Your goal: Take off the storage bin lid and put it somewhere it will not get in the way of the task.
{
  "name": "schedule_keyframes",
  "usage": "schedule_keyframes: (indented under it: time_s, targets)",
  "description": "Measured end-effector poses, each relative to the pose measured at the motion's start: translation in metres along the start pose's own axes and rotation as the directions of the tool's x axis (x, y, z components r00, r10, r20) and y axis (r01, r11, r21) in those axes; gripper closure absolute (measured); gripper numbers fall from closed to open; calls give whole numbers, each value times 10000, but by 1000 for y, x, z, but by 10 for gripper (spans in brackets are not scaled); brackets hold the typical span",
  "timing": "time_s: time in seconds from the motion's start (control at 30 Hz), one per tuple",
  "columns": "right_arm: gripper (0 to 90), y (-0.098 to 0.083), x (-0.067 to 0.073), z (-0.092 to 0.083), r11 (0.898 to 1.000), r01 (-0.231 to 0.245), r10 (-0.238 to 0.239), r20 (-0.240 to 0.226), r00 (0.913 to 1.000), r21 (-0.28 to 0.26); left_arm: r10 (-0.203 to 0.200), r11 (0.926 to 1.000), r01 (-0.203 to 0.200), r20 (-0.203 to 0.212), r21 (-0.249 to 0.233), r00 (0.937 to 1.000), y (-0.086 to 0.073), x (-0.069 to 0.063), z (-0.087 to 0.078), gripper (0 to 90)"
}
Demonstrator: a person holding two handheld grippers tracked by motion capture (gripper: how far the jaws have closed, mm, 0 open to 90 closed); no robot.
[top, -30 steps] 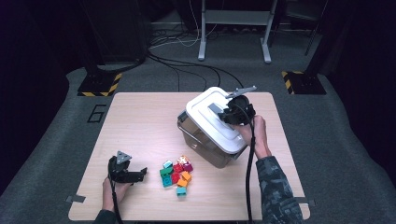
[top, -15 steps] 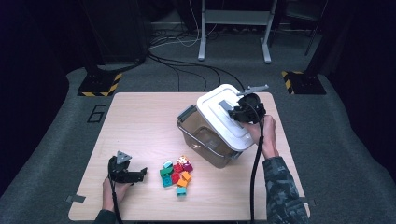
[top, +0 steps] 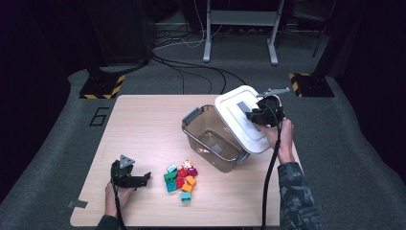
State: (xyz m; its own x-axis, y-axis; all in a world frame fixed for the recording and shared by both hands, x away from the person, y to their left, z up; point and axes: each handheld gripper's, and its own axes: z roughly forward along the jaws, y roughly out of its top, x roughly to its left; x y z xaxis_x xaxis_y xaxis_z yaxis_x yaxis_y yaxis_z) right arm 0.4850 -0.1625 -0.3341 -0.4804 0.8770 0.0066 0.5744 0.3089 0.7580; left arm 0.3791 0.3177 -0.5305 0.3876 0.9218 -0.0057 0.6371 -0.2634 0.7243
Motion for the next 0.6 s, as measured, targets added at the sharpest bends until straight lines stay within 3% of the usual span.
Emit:
schedule_keyframes:
  time_s: [0.6]
  targets:
    - [666, -17, -31, -14, 9974, -702, 713, 813, 9941, -170, 5, 10000, -5, -3, 1, 10000, 0, 0, 0, 29]
